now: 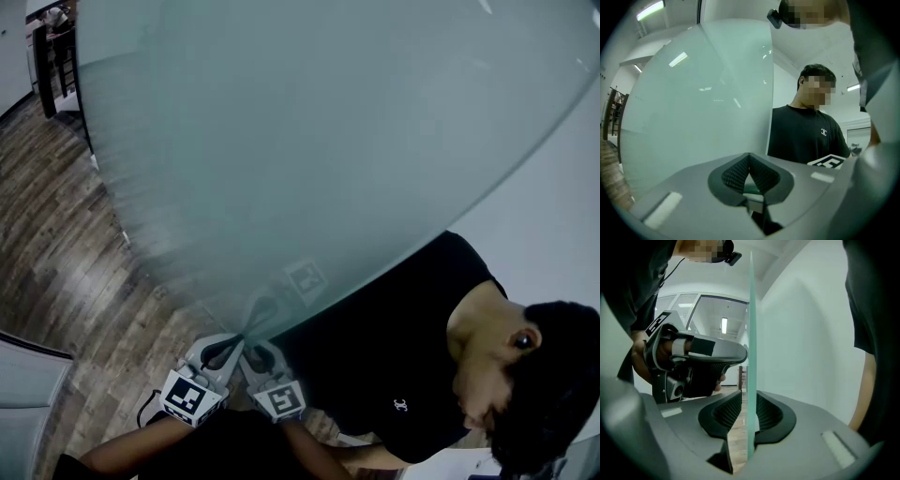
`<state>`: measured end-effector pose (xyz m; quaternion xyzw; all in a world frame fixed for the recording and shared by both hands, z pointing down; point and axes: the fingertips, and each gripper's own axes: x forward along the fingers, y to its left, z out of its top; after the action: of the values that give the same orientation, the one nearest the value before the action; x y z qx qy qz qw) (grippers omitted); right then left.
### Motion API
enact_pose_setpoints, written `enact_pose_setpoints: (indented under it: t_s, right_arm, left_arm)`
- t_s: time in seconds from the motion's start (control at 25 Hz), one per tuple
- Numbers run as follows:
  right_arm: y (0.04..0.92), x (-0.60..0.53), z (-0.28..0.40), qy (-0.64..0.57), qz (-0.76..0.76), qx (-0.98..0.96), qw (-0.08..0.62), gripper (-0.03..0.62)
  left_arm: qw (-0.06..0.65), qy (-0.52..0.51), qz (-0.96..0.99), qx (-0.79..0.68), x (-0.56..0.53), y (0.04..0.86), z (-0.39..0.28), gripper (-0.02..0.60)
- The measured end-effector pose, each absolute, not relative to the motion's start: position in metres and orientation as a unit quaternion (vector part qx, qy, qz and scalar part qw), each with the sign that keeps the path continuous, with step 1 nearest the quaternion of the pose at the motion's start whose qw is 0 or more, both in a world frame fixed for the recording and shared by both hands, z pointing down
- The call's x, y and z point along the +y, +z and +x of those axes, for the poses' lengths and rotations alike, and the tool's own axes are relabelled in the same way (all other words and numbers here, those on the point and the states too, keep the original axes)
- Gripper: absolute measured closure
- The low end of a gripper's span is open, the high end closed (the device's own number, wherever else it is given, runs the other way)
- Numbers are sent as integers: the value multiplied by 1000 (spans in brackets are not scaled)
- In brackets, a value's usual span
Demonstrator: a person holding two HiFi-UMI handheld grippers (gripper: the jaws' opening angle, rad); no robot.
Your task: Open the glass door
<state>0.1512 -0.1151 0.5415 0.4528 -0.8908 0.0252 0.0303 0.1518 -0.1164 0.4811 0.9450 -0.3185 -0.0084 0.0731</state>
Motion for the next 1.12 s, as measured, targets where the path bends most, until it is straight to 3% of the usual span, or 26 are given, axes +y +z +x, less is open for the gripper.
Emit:
enact_pose_setpoints:
  t_s: [0.08,0.28,0.48,0.64,0.84,1.12]
  right_arm:
    - [544,-119,156,26,456,-888,42,532]
    - [540,-122,162,18,442,-896,41,539]
    - [534,-129,171,16,450,-893,27,537]
    - [557,-138,190,37,462,-884,55,533]
    - [536,-154,198,27,484,-875,1,522]
    - [540,-176,227,30,498,-867,14,510]
  left_arm:
    - [77,-13,946,-315,-118,483,155,581]
    - [91,-10,943,-319,-116,485,156,581]
    - [92,-11,944,-317,-111,484,158,581]
    - [96,-9,942,-322,-114,486,158,581]
    - [108,-8,944,-312,-104,492,156,581]
    - [113,-2,947,-301,-96,495,152,581]
